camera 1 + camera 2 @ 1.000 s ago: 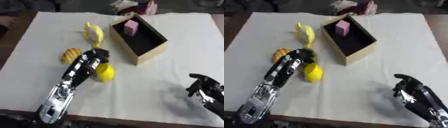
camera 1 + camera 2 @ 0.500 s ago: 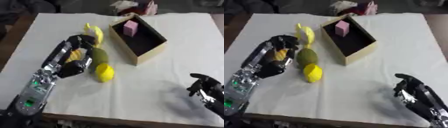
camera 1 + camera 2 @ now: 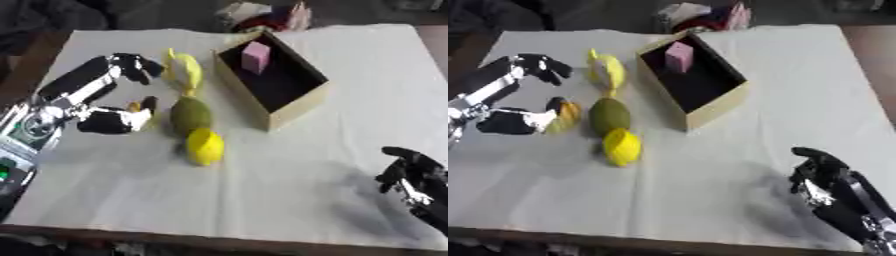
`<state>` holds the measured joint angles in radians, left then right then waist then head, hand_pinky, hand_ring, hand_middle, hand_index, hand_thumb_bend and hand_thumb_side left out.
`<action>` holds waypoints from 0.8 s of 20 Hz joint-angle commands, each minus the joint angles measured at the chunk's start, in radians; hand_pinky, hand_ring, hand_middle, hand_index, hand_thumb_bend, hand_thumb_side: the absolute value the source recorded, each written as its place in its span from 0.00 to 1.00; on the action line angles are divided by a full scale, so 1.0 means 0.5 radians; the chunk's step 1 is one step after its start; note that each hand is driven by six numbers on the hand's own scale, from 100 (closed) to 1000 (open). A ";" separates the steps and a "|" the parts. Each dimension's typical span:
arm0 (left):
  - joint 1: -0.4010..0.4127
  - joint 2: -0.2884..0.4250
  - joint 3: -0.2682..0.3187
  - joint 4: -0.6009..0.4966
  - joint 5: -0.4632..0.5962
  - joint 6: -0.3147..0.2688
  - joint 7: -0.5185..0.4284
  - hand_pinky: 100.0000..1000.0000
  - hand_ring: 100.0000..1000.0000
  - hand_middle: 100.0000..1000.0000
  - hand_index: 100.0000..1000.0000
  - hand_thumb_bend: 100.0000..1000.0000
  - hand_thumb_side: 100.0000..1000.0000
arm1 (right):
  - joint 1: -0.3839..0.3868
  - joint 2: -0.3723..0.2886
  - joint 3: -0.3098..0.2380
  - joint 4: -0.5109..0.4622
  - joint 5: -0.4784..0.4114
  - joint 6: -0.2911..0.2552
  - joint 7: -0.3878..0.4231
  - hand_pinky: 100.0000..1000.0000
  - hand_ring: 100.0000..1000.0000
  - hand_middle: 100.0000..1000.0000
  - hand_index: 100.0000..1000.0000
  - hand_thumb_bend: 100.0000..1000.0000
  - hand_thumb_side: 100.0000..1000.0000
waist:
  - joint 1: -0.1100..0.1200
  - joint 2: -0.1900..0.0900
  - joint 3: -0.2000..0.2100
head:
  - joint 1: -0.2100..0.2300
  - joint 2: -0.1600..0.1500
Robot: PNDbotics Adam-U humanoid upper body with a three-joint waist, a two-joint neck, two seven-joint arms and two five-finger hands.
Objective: Pick up objects on the table and place them in the box.
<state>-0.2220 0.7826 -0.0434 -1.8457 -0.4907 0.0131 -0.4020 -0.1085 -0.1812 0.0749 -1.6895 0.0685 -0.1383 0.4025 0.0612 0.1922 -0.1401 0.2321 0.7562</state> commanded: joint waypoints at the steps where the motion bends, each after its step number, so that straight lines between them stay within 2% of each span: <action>1: -0.098 0.129 -0.018 0.196 -0.145 0.045 -0.077 0.74 0.68 0.72 0.87 0.00 0.22 | -0.012 -0.033 -0.003 -0.029 0.004 0.001 -0.001 0.66 0.41 0.43 0.82 0.00 0.35 | 0.001 -0.030 -0.006 | -0.001 -0.003; 3: -0.166 0.134 -0.048 0.344 -0.227 0.069 -0.095 0.74 0.68 0.72 0.87 0.00 0.24 | -0.011 -0.034 -0.002 -0.028 0.003 0.000 0.001 0.66 0.41 0.43 0.82 0.00 0.35 | 0.000 -0.032 -0.010 | 0.001 -0.003; 5: -0.229 0.132 -0.083 0.487 -0.301 0.085 -0.119 0.74 0.68 0.72 0.88 0.06 0.24 | -0.009 -0.034 0.000 -0.028 0.002 0.000 0.002 0.66 0.41 0.43 0.82 0.00 0.35 | -0.001 -0.033 -0.015 | 0.004 -0.003; 6: -0.260 0.127 -0.102 0.559 -0.335 0.086 -0.138 0.74 0.69 0.73 0.88 0.09 0.27 | -0.008 -0.035 0.001 -0.027 0.002 0.000 0.003 0.66 0.41 0.43 0.82 0.00 0.35 | -0.001 -0.034 -0.017 | 0.005 -0.002; 9: -0.331 0.098 -0.148 0.734 -0.420 0.062 -0.192 0.74 0.70 0.74 0.88 0.13 0.30 | -0.008 -0.034 0.003 -0.027 0.001 0.000 0.005 0.66 0.41 0.43 0.82 0.00 0.35 | -0.002 -0.034 -0.023 | 0.006 -0.002; 12: -0.369 0.067 -0.174 0.850 -0.483 0.028 -0.231 0.74 0.70 0.74 0.89 0.18 0.34 | -0.007 -0.033 0.002 -0.027 0.000 -0.001 0.005 0.66 0.41 0.43 0.82 0.00 0.35 | -0.004 -0.034 -0.027 | 0.006 -0.002; 16: -0.384 0.030 -0.198 0.944 -0.520 -0.016 -0.283 0.74 0.70 0.74 0.89 0.19 0.41 | -0.008 -0.032 0.002 -0.027 -0.001 -0.001 0.004 0.66 0.41 0.43 0.82 0.00 0.35 | -0.004 -0.034 -0.029 | 0.004 0.000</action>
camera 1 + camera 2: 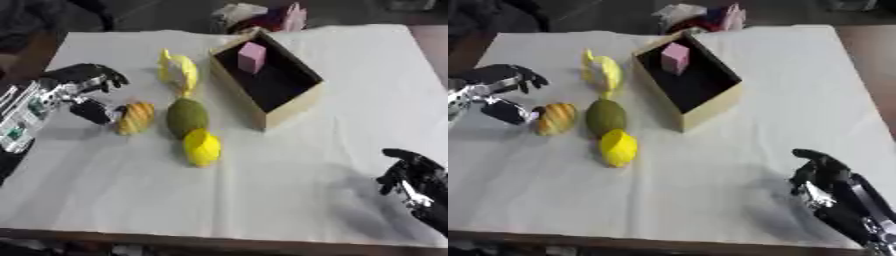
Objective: Pick up objects on the table and place them in the box.
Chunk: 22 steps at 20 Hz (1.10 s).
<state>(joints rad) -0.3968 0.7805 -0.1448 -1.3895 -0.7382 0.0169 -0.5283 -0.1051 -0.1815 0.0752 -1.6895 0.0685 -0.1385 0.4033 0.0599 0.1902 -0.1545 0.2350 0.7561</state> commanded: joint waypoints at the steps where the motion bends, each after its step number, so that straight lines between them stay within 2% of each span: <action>1: -0.035 0.030 0.002 0.044 -0.023 -0.035 -0.044 0.74 0.70 0.74 0.89 0.19 0.41 | -0.014 -0.031 0.001 -0.027 -0.001 0.000 0.002 0.66 0.41 0.43 0.82 0.00 0.35 | -0.001 -0.030 -0.001 | -0.002 0.000; 9: -0.039 -0.028 -0.030 0.107 -0.027 -0.042 -0.020 0.73 0.69 0.74 0.89 0.16 0.48 | -0.015 -0.030 0.003 -0.026 -0.001 -0.001 0.005 0.66 0.41 0.43 0.82 0.00 0.35 | -0.005 -0.030 -0.002 | -0.002 -0.002; 11: -0.034 -0.048 -0.047 0.119 -0.020 -0.045 -0.009 0.72 0.66 0.71 0.87 0.15 0.41 | -0.016 -0.030 0.003 -0.026 -0.001 -0.002 0.006 0.66 0.41 0.43 0.82 0.00 0.35 | -0.006 -0.029 -0.003 | -0.001 -0.003; 12: -0.032 -0.057 -0.052 0.120 -0.016 -0.046 0.006 0.69 0.60 0.65 0.82 0.15 0.30 | -0.016 -0.030 0.002 -0.025 -0.001 -0.002 0.006 0.66 0.41 0.43 0.82 0.00 0.35 | -0.006 -0.028 -0.003 | -0.002 -0.002; 13: -0.028 -0.064 -0.056 0.119 -0.014 -0.044 0.029 0.68 0.58 0.62 0.80 0.13 0.29 | -0.015 -0.030 0.002 -0.025 -0.001 -0.002 0.006 0.66 0.41 0.43 0.82 0.00 0.35 | -0.006 -0.028 -0.003 | -0.002 -0.002; 16: -0.018 -0.075 -0.063 0.098 -0.010 -0.043 0.125 0.59 0.44 0.45 0.66 0.00 0.25 | -0.016 -0.030 0.001 -0.025 0.000 -0.003 0.006 0.66 0.41 0.43 0.82 0.00 0.35 | -0.006 -0.027 -0.004 | -0.003 -0.002; 18: -0.015 -0.074 -0.046 0.060 0.019 -0.036 0.220 0.53 0.35 0.35 0.57 0.00 0.22 | -0.016 -0.030 -0.002 -0.026 0.000 -0.003 0.004 0.66 0.41 0.43 0.82 0.00 0.35 | -0.006 -0.028 -0.004 | -0.004 -0.001; 22: -0.027 -0.033 0.003 -0.120 0.216 -0.011 0.378 0.50 0.28 0.27 0.50 0.00 0.19 | -0.016 -0.031 -0.005 -0.025 0.002 -0.004 0.001 0.66 0.41 0.43 0.82 0.00 0.35 | -0.004 -0.030 -0.002 | -0.009 -0.005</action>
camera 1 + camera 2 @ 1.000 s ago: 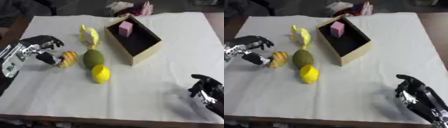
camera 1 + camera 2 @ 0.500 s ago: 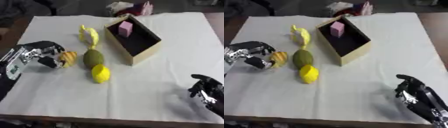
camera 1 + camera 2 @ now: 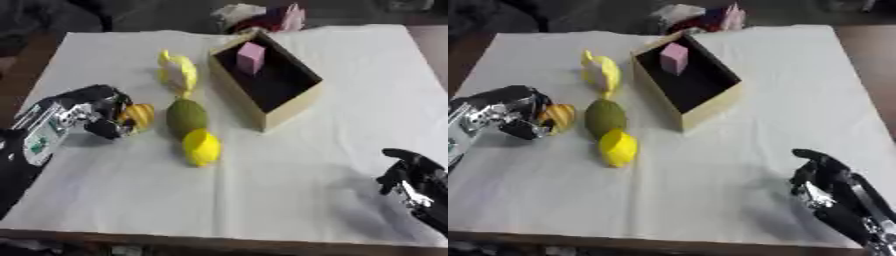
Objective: Pick up objects on the table and place them in the box.
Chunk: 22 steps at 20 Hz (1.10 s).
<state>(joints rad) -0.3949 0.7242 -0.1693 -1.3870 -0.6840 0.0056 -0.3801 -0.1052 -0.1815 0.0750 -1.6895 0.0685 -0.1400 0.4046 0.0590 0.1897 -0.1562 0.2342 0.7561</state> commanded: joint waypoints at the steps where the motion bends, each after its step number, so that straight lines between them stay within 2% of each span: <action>1: -0.047 0.099 0.067 -0.185 0.184 0.018 0.104 0.50 0.28 0.27 0.50 0.00 0.18 | -0.015 -0.033 -0.004 -0.024 0.003 -0.001 -0.001 0.66 0.41 0.43 0.82 0.00 0.35 | -0.002 -0.030 0.003 | -0.007 -0.004; 4: -0.139 0.168 0.078 -0.320 0.373 0.047 0.141 0.52 0.28 0.27 0.50 0.00 0.17 | -0.011 -0.037 0.001 -0.022 0.003 -0.001 0.002 0.66 0.41 0.43 0.82 0.00 0.35 | 0.001 -0.034 0.005 | 0.000 -0.002; 8: -0.372 0.170 -0.008 -0.310 0.419 0.058 0.114 0.53 0.30 0.28 0.52 0.00 0.17 | -0.010 -0.040 0.014 -0.019 0.000 -0.002 0.015 0.66 0.41 0.43 0.82 0.00 0.35 | 0.001 -0.040 -0.008 | 0.011 -0.008; 15: -0.816 -0.115 -0.227 0.003 0.224 -0.075 0.031 0.55 0.33 0.32 0.55 0.00 0.18 | -0.015 -0.032 0.032 -0.016 -0.012 -0.001 0.033 0.66 0.41 0.43 0.82 0.00 0.36 | -0.009 -0.038 -0.052 | 0.039 -0.010; 18: -0.899 -0.197 -0.268 0.108 0.141 -0.143 0.022 0.55 0.33 0.32 0.55 0.00 0.18 | -0.018 -0.027 0.037 -0.016 -0.016 0.000 0.039 0.66 0.41 0.43 0.82 0.00 0.36 | -0.012 -0.037 -0.060 | 0.044 -0.014; 19: -0.914 -0.221 -0.283 0.126 0.126 -0.165 0.017 0.58 0.37 0.36 0.59 0.00 0.19 | -0.020 -0.025 0.040 -0.017 -0.017 -0.001 0.041 0.66 0.41 0.43 0.82 0.00 0.36 | -0.012 -0.037 -0.067 | 0.049 -0.016; 22: -0.981 -0.359 -0.362 0.205 0.044 -0.236 -0.038 0.59 0.39 0.38 0.60 0.00 0.19 | -0.029 -0.015 0.054 -0.018 -0.023 0.000 0.055 0.66 0.41 0.43 0.82 0.00 0.36 | -0.014 -0.034 -0.089 | 0.063 -0.026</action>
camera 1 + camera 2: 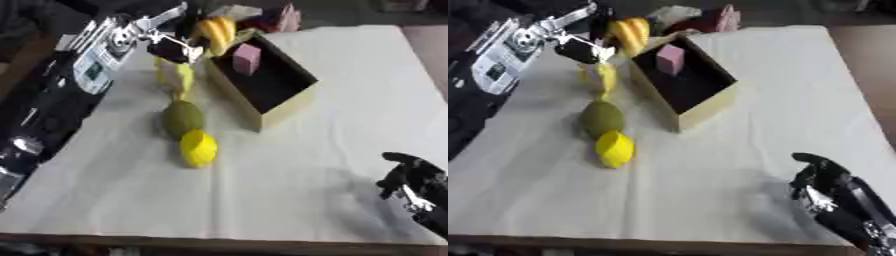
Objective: Pick up objects on the table and place them in the box.
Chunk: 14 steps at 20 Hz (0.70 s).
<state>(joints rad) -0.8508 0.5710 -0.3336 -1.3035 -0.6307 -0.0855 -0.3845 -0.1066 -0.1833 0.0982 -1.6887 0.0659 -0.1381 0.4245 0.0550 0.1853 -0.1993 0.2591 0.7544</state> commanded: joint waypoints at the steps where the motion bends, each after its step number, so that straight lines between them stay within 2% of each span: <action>1: -0.078 -0.087 -0.050 0.062 -0.082 -0.072 -0.043 0.60 0.40 0.39 0.62 0.00 0.19 | -0.028 -0.010 0.010 -0.021 -0.020 -0.003 0.019 0.66 0.41 0.43 0.82 0.00 0.36 | -0.006 -0.025 -0.008 | 0.015 -0.025; 4: -0.092 -0.173 -0.090 0.123 -0.136 -0.116 -0.068 0.61 0.42 0.40 0.63 0.00 0.19 | -0.034 -0.004 0.016 -0.022 -0.024 -0.003 0.028 0.66 0.41 0.43 0.82 0.00 0.36 | -0.009 -0.023 -0.020 | 0.021 -0.029; 8: -0.085 -0.233 -0.141 0.166 -0.205 -0.164 -0.139 0.68 0.55 0.57 0.79 0.00 0.21 | -0.041 0.002 0.018 -0.024 -0.027 -0.002 0.032 0.66 0.41 0.43 0.82 0.00 0.36 | -0.011 -0.019 -0.029 | 0.022 -0.032; 11: -0.070 -0.251 -0.153 0.179 -0.258 -0.178 -0.162 0.71 0.62 0.66 0.84 0.00 0.21 | -0.042 0.003 0.017 -0.025 -0.027 -0.002 0.031 0.66 0.41 0.43 0.82 0.00 0.36 | -0.010 -0.018 -0.029 | 0.019 -0.033; 14: -0.058 -0.250 -0.159 0.171 -0.290 -0.177 -0.150 0.73 0.66 0.71 0.86 0.00 0.21 | -0.042 0.003 0.016 -0.025 -0.027 -0.002 0.031 0.66 0.41 0.43 0.82 0.00 0.36 | -0.010 -0.017 -0.027 | 0.015 -0.036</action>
<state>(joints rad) -0.8654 0.4332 -0.4156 -1.2078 -0.7671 -0.1718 -0.4607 -0.1153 -0.1795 0.1059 -1.6887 0.0589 -0.1365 0.4362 0.0542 0.1900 -0.2135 0.2660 0.7463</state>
